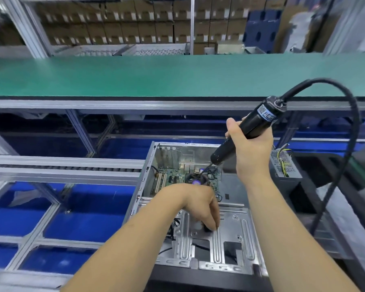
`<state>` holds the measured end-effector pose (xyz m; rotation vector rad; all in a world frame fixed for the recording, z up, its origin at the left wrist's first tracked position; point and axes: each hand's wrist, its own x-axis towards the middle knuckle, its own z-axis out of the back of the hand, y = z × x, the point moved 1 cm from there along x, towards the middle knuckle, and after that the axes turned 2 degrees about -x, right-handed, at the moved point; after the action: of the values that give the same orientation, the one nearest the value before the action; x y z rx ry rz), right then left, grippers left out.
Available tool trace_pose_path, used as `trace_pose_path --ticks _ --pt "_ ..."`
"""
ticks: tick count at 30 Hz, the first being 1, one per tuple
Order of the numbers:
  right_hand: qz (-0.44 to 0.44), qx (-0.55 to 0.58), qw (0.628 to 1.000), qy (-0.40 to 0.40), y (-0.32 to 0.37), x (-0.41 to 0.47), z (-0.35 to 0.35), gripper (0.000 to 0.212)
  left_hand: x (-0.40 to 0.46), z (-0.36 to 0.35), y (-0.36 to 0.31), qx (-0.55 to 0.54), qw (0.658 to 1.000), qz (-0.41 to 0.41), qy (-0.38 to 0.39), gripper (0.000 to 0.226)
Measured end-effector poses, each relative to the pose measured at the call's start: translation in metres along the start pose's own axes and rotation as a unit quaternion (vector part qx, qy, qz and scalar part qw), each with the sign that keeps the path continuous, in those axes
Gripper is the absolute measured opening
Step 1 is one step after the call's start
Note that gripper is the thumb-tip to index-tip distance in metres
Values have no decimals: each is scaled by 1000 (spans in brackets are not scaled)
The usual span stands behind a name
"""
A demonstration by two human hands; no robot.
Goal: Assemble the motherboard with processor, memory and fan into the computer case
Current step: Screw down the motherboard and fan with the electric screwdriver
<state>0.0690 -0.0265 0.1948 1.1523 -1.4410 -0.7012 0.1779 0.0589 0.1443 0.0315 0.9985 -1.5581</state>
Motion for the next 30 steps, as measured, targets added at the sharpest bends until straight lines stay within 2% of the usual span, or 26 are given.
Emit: trace_pose_path --ticks 5,9,13,17,20,23,25,27,30 --pt "7 6 1000 -6 8 -2 -1 22 -2 -5 -6 9 999 -36 -36 5" --pt "9 19 1000 -3 8 -2 -1 32 -2 -5 -7 10 998 -38 -54 5" --pt "4 24 1000 -2 5 -1 0 40 -5 -2 0 -36 997 -42 -56 10" --pt "4 25 1000 -8 2 2 -1 40 -2 -2 5 -58 997 -44 -36 13" --pt "5 24 1000 -13 0 5 -2 37 2 1 6 -117 992 -53 -20 13" --pt "7 19 999 -27 -2 8 -4 33 3 9 12 -180 979 -74 -61 3" --pt "7 20 999 -44 -3 10 -4 26 4 16 26 -235 960 -60 -143 4" --pt "9 26 998 -58 -3 13 -5 20 6 23 46 -304 920 -20 -248 5" --pt "12 28 997 -69 -5 18 -7 17 13 27 75 -450 804 64 -383 4"
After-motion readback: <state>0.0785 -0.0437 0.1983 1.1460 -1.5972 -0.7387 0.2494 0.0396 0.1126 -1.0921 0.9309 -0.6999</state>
